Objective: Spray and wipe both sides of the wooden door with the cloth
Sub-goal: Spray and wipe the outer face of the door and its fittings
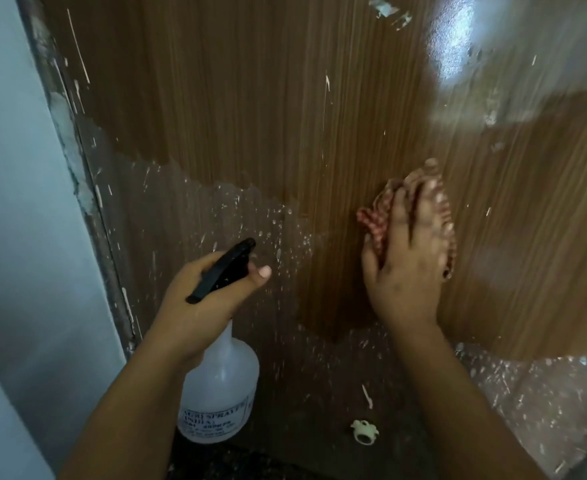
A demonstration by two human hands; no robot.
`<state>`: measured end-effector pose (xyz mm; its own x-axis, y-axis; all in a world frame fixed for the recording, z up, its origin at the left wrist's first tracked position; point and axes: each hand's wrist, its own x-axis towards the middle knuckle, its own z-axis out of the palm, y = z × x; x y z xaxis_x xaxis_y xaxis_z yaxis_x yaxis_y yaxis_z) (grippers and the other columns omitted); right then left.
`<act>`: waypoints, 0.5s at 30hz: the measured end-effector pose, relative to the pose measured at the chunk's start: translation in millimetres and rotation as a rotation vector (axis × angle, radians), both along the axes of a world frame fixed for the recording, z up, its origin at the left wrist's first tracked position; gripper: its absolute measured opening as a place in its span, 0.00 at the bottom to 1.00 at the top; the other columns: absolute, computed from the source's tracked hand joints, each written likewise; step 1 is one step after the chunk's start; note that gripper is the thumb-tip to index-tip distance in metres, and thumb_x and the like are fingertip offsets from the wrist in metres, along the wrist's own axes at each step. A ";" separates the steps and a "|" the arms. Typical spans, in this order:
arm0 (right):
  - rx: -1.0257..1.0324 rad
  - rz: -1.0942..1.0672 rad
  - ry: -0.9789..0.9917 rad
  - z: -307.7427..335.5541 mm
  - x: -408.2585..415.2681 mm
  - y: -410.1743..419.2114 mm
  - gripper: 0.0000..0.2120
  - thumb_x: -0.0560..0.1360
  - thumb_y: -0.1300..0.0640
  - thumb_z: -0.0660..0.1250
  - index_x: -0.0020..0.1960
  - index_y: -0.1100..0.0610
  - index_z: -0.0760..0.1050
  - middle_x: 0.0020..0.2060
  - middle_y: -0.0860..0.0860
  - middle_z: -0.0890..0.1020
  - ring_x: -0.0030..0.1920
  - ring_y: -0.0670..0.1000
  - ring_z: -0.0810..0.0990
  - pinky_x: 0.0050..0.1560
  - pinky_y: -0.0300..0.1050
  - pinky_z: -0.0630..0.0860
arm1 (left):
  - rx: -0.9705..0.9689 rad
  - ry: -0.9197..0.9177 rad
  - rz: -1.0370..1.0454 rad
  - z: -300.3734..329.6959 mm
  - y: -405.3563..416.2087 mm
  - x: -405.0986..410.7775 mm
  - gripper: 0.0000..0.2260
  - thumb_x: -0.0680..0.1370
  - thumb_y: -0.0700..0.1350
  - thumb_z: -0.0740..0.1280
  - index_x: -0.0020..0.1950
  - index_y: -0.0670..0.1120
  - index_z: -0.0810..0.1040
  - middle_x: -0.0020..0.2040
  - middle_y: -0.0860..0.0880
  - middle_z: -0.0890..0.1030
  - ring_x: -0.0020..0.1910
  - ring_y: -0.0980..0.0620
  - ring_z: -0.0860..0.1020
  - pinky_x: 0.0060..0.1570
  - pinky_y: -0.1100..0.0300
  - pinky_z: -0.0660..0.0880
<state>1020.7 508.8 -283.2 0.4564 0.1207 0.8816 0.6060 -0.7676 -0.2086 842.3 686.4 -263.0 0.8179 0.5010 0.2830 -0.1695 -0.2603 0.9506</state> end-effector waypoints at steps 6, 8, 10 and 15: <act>0.033 0.031 -0.060 -16.2 0.5 11.2 0.37 0.76 0.52 0.68 0.80 0.58 0.55 0.79 0.56 0.53 0.79 0.56 0.49 0.76 0.57 0.46 | 0.079 -0.015 -0.041 -12.5 8.8 6.3 0.15 0.70 0.57 0.76 0.45 0.46 0.83 0.44 0.44 0.83 0.45 0.52 0.82 0.49 0.58 0.76; 0.010 0.040 -0.064 -22.3 1.8 10.9 0.37 0.76 0.52 0.67 0.80 0.57 0.55 0.79 0.56 0.53 0.79 0.53 0.46 0.77 0.51 0.41 | 0.146 0.041 -0.041 -22.2 9.4 10.6 0.15 0.71 0.60 0.75 0.42 0.48 0.83 0.41 0.45 0.83 0.42 0.52 0.82 0.50 0.53 0.77; 0.004 0.056 -0.076 -21.3 2.2 9.3 0.36 0.76 0.51 0.66 0.79 0.56 0.55 0.79 0.56 0.54 0.79 0.53 0.46 0.77 0.51 0.41 | 0.171 0.069 -0.013 -27.7 11.2 13.3 0.12 0.74 0.55 0.74 0.40 0.47 0.82 0.37 0.48 0.83 0.38 0.55 0.82 0.46 0.54 0.76; 0.031 0.062 -0.087 -30.2 -4.3 24.5 0.34 0.78 0.46 0.63 0.79 0.56 0.56 0.79 0.56 0.54 0.79 0.55 0.48 0.76 0.57 0.46 | 0.148 0.058 0.014 -32.3 22.3 12.8 0.16 0.72 0.60 0.74 0.41 0.46 0.83 0.37 0.47 0.84 0.40 0.50 0.83 0.51 0.45 0.80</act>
<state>1016.4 533.3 -313.4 0.3708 0.1180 0.9212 0.6687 -0.7222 -0.1766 855.1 708.7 -295.3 0.8283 0.4685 0.3073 -0.1113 -0.3998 0.9098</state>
